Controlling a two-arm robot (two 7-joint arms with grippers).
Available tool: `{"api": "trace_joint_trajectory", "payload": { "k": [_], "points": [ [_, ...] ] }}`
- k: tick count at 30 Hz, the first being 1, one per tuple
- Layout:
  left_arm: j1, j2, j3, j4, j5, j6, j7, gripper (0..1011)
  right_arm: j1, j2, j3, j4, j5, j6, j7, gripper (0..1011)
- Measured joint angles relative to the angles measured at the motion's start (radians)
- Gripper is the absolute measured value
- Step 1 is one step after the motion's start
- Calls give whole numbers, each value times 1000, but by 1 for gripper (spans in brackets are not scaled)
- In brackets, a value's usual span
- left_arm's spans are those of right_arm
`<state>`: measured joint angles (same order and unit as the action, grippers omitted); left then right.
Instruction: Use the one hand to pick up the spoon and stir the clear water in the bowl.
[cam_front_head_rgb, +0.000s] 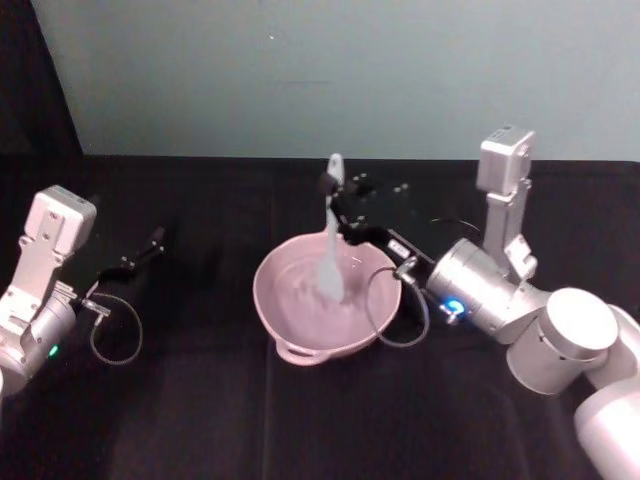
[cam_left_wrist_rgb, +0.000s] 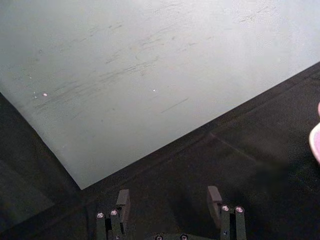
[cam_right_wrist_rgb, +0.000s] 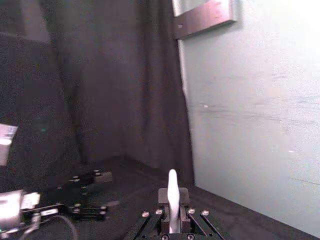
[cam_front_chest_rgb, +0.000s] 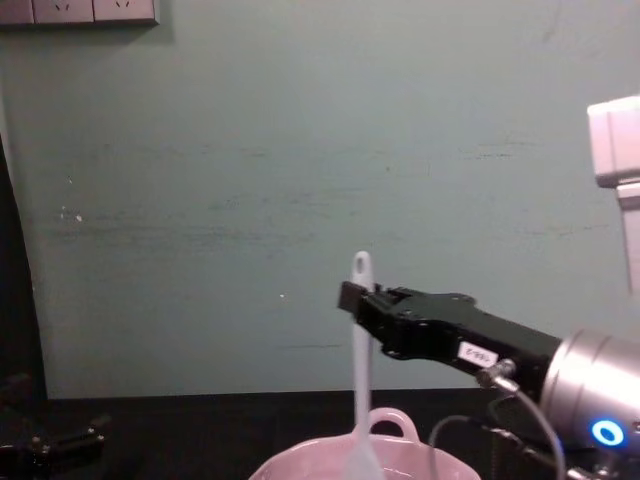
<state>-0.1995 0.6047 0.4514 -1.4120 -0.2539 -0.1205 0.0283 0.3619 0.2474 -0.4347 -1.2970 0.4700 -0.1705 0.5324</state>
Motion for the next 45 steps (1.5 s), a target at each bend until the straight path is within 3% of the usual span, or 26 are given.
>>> {"api": "trace_joint_trajectory", "payload": {
  "k": [5, 12, 24, 31, 38, 45],
  "points": [
    [0, 0, 0, 0, 0, 0, 0, 1011, 4, -17, -33, -4, -8, 5, 19, 116],
    [0, 0, 0, 0, 0, 0, 0, 1011, 43, -50, -64, 43, -25, -3, 26, 116],
    [0, 0, 0, 0, 0, 0, 0, 1012, 111, -77, -57, 144, -34, -25, 33, 116],
    [0, 0, 0, 0, 0, 0, 0, 1011, 111, -55, -28, 142, -36, -25, 18, 116],
    [0, 0, 0, 0, 0, 0, 0, 1011, 66, -1, 6, 66, -37, 7, -10, 114],
    [0, 0, 0, 0, 0, 0, 0, 1011, 25, 36, 10, -10, -43, 42, -17, 116]
  ]
}}
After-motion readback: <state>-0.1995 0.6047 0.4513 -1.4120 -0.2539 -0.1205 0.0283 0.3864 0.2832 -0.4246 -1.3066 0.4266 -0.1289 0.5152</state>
